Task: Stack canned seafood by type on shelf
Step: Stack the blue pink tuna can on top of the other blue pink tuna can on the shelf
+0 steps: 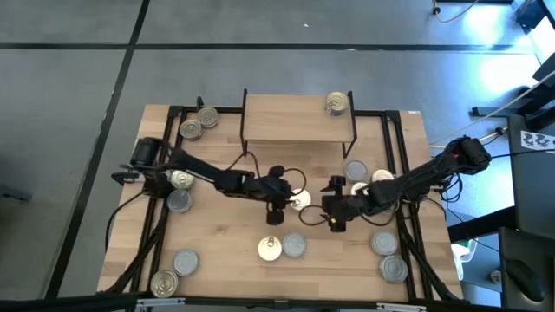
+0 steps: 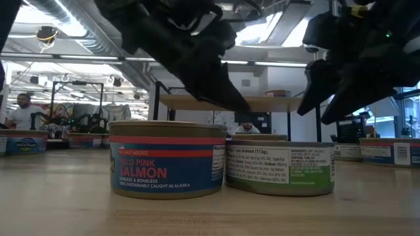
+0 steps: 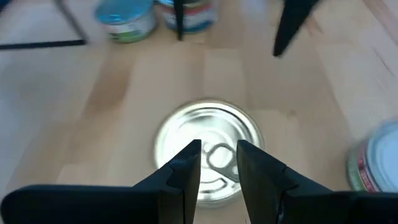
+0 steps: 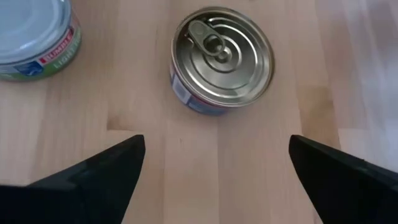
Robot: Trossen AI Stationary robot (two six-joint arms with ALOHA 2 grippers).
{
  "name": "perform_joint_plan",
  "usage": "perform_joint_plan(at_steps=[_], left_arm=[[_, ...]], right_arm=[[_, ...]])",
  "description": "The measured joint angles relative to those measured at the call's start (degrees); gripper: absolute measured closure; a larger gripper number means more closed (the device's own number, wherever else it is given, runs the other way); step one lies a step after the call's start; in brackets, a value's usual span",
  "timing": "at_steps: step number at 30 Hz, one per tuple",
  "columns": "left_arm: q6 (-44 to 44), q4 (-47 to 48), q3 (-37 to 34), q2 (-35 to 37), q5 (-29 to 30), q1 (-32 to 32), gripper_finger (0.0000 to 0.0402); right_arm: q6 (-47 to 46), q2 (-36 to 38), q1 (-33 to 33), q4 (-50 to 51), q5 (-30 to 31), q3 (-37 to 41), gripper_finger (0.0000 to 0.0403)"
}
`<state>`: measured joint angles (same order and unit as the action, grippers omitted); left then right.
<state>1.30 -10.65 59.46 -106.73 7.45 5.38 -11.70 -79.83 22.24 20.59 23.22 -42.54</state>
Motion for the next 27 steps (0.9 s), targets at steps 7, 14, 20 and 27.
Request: perform_joint_plan(at_steps=[7, 14, 20, 27], left_arm=[[3.4, -0.6, 0.1, -0.7, -6.5, -4.0, 0.0301], [2.5, -2.5, 0.1, -4.1, -13.6, -5.7, 0.0301], [3.0, -5.2, 0.3, -7.3, -13.6, -6.0, 0.0301], [4.4, -5.5, -0.1, -7.4, -13.8, -6.1, 0.0302]], right_arm=[[0.0, 0.0, 0.7, -1.0, 0.3, 0.0, 0.0006], [0.0, 0.0, 0.6, -1.2, 0.3, 0.0, 0.0006], [0.0, 0.0, 0.6, -2.2, 0.2, 0.0, 0.0006], [3.1, -2.4, 0.7, -6.0, -1.2, 0.0, 0.0006]])
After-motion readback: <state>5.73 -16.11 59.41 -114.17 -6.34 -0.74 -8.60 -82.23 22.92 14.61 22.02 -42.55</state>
